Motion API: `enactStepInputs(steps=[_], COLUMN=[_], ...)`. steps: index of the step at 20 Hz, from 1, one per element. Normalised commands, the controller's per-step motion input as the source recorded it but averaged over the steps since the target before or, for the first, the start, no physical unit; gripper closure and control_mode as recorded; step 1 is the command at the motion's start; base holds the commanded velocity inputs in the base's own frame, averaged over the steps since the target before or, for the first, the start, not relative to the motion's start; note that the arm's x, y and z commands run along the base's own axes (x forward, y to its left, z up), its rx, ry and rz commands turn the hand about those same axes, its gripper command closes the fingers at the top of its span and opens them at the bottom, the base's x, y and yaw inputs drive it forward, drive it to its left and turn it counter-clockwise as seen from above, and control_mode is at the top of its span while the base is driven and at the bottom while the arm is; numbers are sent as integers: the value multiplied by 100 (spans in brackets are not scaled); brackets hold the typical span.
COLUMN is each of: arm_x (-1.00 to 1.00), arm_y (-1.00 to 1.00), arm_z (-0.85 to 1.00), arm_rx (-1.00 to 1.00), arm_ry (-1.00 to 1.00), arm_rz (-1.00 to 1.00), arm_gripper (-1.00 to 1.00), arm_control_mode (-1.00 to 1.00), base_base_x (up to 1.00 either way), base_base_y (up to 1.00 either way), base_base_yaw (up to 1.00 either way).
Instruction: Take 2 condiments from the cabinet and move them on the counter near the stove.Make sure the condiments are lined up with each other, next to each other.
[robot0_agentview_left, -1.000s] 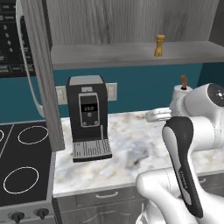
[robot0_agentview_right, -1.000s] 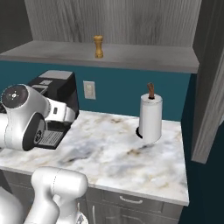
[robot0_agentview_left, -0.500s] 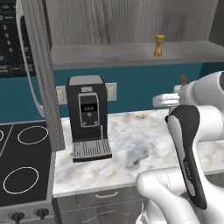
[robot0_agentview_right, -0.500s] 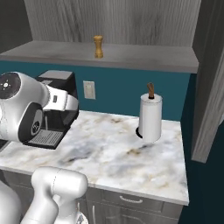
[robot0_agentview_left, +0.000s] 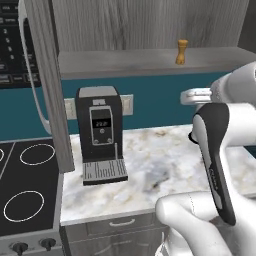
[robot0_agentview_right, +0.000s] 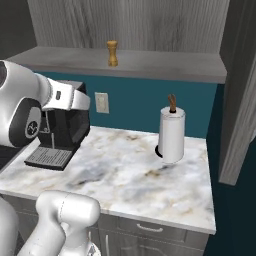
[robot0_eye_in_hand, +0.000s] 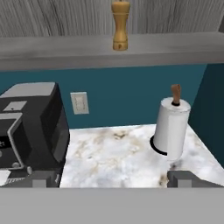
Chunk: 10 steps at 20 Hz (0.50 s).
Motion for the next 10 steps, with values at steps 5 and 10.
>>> enactStepInputs(steps=[5,10], arm_x=[0,4], arm_y=[-3,0], arm_z=[48,30], arm_rx=[0,0], arm_ry=[-6,-13], arm_rz=[-2,-1], arm_gripper=[-100,-100], arm_control_mode=[-100,-100], base_base_x=[0,0], base_base_y=[0,0], base_base_yaw=[0,0])
